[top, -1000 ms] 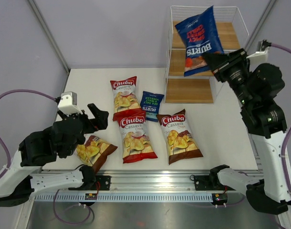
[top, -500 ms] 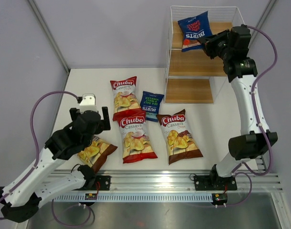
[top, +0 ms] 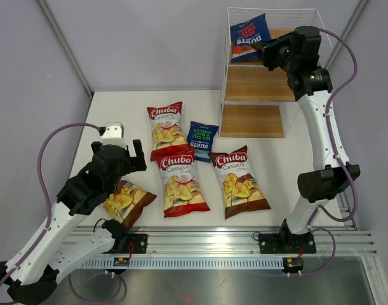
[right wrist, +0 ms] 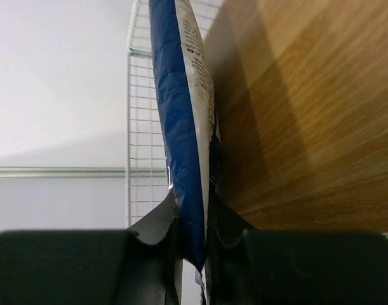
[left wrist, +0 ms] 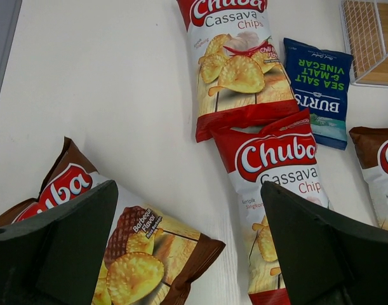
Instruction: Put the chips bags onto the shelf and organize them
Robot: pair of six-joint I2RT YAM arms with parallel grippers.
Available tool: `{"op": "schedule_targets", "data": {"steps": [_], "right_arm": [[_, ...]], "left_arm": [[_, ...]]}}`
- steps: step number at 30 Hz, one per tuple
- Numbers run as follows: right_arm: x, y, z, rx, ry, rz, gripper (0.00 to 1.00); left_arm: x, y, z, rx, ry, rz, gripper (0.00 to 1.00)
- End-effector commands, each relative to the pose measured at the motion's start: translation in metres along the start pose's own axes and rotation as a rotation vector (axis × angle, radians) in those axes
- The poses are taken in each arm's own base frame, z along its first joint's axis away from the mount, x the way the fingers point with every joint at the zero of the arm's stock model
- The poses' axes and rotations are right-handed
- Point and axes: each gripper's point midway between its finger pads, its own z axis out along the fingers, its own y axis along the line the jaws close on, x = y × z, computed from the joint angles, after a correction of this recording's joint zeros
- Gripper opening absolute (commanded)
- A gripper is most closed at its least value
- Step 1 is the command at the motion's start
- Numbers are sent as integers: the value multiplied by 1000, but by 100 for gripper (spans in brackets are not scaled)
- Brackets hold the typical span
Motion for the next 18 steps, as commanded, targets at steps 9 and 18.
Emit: {"op": "schedule_targets", "data": {"steps": [9, 18], "right_arm": [[13, -4, 10, 67, -64, 24, 32], [-2, -6, -5, 123, -119, -127, 52]], "left_arm": [[-6, -5, -3, 51, -37, -7, 99], [-4, -9, -3, 68, -31, -6, 99]]}}
